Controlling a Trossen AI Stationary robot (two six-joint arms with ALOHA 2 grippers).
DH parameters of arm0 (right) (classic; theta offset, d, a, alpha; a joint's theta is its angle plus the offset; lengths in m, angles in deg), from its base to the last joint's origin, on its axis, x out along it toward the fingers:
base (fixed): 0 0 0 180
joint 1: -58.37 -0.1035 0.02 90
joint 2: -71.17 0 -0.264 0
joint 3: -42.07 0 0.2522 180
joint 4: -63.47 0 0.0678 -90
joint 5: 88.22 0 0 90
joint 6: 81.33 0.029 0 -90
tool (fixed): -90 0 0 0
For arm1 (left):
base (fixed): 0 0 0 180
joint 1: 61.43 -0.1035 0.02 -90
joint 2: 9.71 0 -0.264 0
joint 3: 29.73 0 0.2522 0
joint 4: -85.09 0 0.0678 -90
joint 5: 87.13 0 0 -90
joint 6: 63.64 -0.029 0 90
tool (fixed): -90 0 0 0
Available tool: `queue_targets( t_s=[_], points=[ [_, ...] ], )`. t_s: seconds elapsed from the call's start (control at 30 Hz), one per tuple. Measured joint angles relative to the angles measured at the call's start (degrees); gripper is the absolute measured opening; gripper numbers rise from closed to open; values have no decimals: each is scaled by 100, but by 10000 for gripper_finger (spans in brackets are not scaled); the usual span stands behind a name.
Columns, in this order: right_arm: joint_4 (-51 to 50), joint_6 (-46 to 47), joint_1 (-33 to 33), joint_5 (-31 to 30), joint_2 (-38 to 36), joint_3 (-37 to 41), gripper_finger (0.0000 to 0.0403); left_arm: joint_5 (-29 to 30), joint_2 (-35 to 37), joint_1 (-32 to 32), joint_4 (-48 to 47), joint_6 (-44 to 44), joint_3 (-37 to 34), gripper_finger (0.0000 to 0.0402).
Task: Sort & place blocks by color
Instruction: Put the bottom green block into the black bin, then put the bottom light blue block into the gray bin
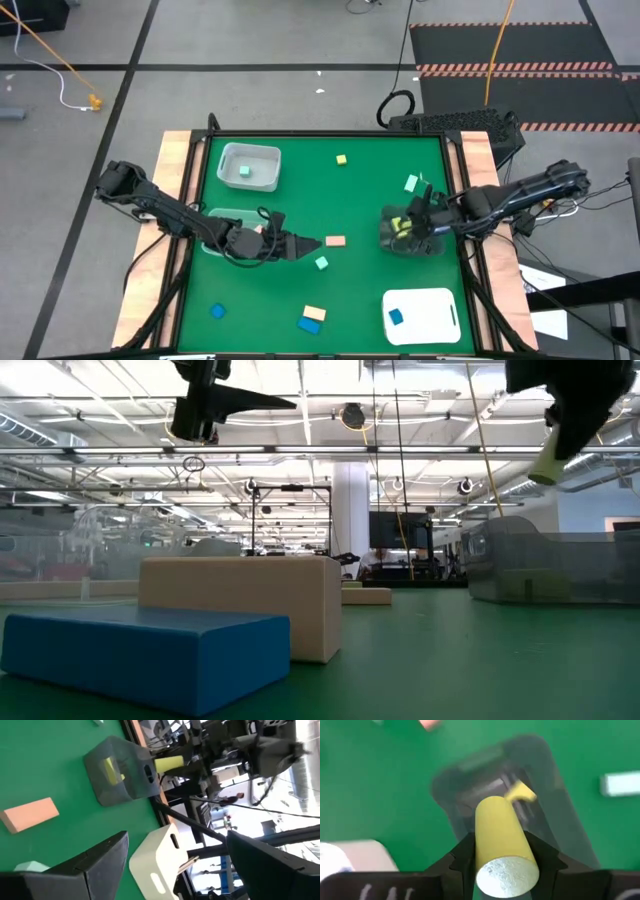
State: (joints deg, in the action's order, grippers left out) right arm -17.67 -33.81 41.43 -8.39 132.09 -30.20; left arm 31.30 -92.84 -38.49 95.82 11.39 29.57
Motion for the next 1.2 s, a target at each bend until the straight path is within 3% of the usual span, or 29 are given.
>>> queue_targets(
  t_s=[0.2, 0.4, 0.57, 0.73, 0.93, 1.2],
  points=[
    [-225, 31, -1, -5, 148, 0, 121, 2, 0, -46, 7, -107, 0, 335],
    [-231, 195, -1, -2, 149, 0, 259, -196, 0, 10, -74, -468, 0, 335],
    [-202, 199, -1, 426, 146, 0, 320, -208, 0, 130, -58, -779, 0, 335],
    [374, 200, -3, 604, 146, 0, 321, -362, 0, 229, -41, -899, 0, 335],
    [2469, -38, -3, 364, 170, 0, 303, -815, 0, 232, -35, -1053, 0, 335],
    [5042, -1877, -3, 120, 956, 0, 282, -1619, 0, 291, -35, -1664, 0, 335]
  ],
)
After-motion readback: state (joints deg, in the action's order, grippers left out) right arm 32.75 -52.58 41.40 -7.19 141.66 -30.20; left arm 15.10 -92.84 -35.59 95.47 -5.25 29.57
